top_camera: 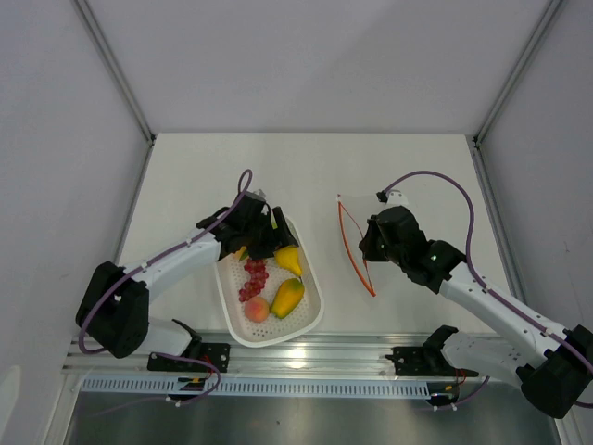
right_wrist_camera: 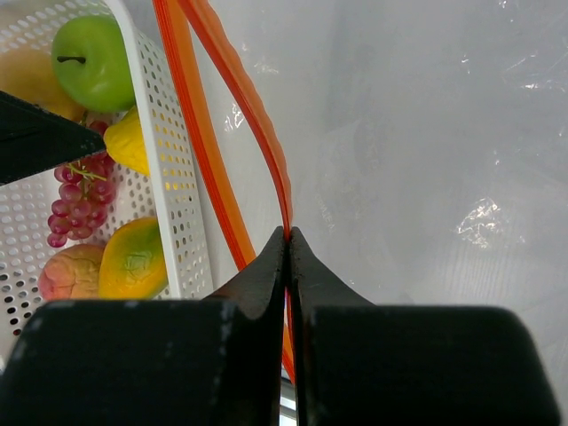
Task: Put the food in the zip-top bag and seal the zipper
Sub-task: Pick up the fake fruit from the bin.
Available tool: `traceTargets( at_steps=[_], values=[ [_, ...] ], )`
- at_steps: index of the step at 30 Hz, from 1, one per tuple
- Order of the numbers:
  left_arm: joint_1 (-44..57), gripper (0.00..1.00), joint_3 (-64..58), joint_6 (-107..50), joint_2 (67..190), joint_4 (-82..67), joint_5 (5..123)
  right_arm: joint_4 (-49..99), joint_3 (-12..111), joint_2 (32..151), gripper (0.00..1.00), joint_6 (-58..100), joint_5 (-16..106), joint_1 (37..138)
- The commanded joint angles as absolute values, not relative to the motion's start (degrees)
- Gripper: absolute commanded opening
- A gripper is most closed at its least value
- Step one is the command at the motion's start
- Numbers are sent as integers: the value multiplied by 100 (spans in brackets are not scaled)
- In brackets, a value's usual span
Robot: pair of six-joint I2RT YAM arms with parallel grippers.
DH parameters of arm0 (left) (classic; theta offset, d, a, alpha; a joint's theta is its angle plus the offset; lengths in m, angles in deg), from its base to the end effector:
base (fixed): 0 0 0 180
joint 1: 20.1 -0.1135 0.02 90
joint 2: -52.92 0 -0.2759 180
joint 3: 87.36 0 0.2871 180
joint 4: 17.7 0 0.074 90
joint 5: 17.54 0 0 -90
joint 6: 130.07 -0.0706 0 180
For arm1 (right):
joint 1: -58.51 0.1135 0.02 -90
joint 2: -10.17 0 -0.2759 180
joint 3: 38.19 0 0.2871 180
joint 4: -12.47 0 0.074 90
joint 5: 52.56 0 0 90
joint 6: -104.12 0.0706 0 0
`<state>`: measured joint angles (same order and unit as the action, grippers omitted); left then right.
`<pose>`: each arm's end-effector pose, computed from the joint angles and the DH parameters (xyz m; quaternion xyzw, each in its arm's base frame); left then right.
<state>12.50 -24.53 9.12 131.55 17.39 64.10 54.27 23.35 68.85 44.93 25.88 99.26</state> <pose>0.2747 -0.1878 0.1942 -0.1114 0.9335 -0.2705 0.2074 0.2173 0.1686 0.2735 -0.0345 0.8982 0.1770 0.4010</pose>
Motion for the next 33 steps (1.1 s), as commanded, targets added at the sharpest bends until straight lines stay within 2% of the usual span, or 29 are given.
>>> traceTargets(
  at_steps=[1,18,24,30,33],
  values=[
    [1268,82,-2554,1108,13377,1335,6200,5292,2292,6897,0,4383,2662,9902],
    [1312,83,-2880,1424,13869,1062,6516,5187,2152,6888,0,4357,2662,9867],
    [1321,80,-2976,1529,13932,1001,6717,5160,2072,6853,0,4366,2689,9841],
    [1321,73,-3047,1539,13887,948,6982,5151,2055,6801,0,4383,2707,9841],
    [1321,58,-3073,1530,13931,869,6912,5160,2055,6801,0,4401,2724,9841]
  ],
)
